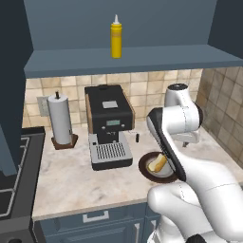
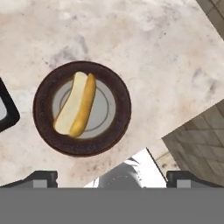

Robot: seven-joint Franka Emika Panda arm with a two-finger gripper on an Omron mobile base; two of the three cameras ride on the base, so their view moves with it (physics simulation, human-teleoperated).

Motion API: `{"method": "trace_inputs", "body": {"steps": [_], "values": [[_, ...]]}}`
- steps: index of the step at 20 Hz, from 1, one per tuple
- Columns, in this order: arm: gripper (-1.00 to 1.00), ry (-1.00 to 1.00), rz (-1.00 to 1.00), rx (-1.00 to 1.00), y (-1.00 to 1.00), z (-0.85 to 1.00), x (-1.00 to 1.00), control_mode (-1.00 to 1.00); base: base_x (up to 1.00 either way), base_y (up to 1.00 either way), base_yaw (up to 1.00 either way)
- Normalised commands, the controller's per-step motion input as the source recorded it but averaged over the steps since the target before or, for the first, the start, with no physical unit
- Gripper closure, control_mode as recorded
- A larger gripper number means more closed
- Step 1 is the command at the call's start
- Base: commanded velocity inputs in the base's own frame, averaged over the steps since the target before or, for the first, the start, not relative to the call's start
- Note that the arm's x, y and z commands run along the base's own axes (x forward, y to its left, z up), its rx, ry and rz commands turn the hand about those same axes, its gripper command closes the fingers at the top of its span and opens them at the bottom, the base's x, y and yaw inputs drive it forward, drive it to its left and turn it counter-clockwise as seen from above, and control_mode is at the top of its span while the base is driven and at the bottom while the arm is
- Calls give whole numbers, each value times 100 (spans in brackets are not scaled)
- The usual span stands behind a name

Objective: Move the hot dog bun to the plate on the dining table and place the condiment next to that plate. Then navigate to the fridge and take the sausage and place it on the plate as well.

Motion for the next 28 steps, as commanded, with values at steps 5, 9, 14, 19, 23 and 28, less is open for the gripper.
{"method": "trace_inputs", "body": {"steps": [5, 9, 14, 19, 23, 28], "values": [[-100, 16, 0, 1, 0, -43, 3, -100, 0, 0, 0], [-100, 9, 0, 4, 0, -41, 0, -100, 0, 0, 0], [-100, 5, 0, 10, 0, -12, 12, -100, 0, 0, 0], [-100, 6, 0, 8, 0, -10, 44, -100, 0, 0, 0], [-100, 11, 0, 2, -1, -14, 40, -100, 0, 0, 0], [-100, 11, 0, 0, 0, -30, 40, -100, 0, 0, 0]]}}
